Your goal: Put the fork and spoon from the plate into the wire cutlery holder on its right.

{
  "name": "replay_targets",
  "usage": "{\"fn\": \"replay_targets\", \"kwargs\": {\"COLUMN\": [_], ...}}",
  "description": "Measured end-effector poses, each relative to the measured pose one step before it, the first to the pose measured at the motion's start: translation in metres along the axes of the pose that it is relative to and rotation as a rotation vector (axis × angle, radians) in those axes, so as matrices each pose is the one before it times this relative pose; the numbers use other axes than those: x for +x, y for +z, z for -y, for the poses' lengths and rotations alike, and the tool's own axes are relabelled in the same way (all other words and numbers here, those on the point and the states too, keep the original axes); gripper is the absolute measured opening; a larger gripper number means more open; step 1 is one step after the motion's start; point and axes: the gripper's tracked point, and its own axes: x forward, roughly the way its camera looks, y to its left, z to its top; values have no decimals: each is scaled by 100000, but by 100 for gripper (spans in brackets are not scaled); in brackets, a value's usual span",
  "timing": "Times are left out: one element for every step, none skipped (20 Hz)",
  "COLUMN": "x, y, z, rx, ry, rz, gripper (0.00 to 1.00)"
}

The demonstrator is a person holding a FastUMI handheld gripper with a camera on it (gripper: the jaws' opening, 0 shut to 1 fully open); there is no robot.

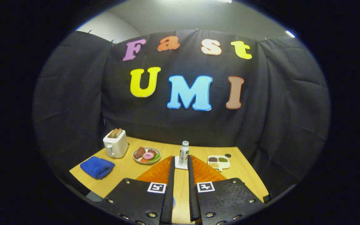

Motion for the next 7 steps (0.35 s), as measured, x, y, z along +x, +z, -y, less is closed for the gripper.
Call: {"fn": "replay_targets", "kwargs": {"x": [-45,-153,114,240,67,63,99], "y": [330,-25,-125,-133,130,103,44], "z": [-174,-23,-290,-236,-93,-349,-509], "rx": [888,858,403,-1411,-2470,-1648,-90], "ry": [-1017,-1318,-90,-479,-343,160,-73], "rz": [2290,1186,567,314,600,585,1187], "gripper": [22,22,28,29,29,29,29]}}
